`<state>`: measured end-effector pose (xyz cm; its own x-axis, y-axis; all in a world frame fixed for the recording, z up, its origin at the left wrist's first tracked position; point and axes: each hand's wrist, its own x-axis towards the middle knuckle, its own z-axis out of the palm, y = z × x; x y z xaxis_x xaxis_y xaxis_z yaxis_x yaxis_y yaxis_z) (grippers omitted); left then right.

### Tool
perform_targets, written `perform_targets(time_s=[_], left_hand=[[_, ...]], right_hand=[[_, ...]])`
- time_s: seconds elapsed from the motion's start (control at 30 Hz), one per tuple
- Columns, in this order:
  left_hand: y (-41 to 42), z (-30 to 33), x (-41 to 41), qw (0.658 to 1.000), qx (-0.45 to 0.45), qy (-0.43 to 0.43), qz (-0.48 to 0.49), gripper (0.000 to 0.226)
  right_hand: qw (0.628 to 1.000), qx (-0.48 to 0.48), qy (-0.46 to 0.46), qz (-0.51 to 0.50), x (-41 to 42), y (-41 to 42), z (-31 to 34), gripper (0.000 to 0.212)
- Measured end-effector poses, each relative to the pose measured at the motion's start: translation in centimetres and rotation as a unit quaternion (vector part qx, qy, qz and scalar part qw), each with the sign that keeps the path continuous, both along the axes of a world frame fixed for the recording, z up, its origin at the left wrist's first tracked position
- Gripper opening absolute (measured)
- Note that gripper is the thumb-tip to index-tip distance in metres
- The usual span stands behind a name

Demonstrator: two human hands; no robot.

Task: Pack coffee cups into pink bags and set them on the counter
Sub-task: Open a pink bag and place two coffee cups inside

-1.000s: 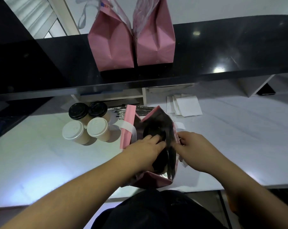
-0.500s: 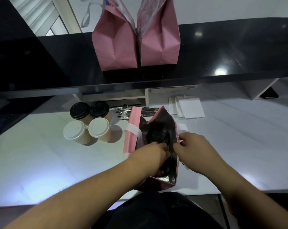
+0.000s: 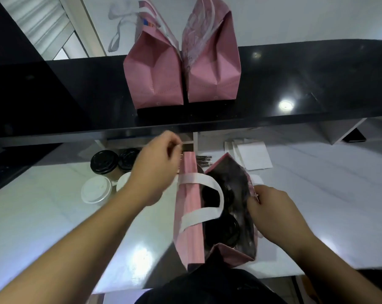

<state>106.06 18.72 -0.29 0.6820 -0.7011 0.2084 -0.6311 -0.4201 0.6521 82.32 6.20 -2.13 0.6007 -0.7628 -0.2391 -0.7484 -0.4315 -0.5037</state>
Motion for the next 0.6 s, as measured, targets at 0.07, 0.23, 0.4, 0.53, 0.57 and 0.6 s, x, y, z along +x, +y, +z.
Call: perform_targets(time_s=[0.07, 0.23, 0.4, 0.53, 0.57, 0.6], left_hand=[[-0.3, -2.8, 2.9, 0.994, 0.094, 0.02, 0.047, 0.013], [-1.6, -10.1, 6.2, 0.957, 0.29, 0.004, 0.017, 0.033], [-4.3, -14.3, 6.2, 0.911, 0.397, 0.052, -0.097, 0.04], [-5.1, -16.9, 5.5, 0.936, 0.325, 0.07, -0.115, 0.037], [-5.3, -17.4, 5.4, 0.944, 0.301, 0.077, -0.112, 0.038], [-5.6, -18.1, 5.6, 0.95, 0.291, 0.05, -0.104, 0.042]], right_hand=[[1.0, -0.001, 0.002, -0.004, 0.0, -0.4, -0.1, 0.037], [1.0, 0.002, 0.025, -0.001, 0.3, -0.7, 0.0, 0.033], [1.0, -0.003, 0.01, 0.011, 0.6, -0.3, 0.2, 0.034], [0.999, 0.015, 0.036, -0.007, 0.9, -0.3, 0.2, 0.031], [0.999, 0.014, 0.04, -0.01, 0.9, -0.3, 0.2, 0.03], [0.999, 0.011, 0.041, -0.014, 0.9, -0.2, 0.2, 0.031]])
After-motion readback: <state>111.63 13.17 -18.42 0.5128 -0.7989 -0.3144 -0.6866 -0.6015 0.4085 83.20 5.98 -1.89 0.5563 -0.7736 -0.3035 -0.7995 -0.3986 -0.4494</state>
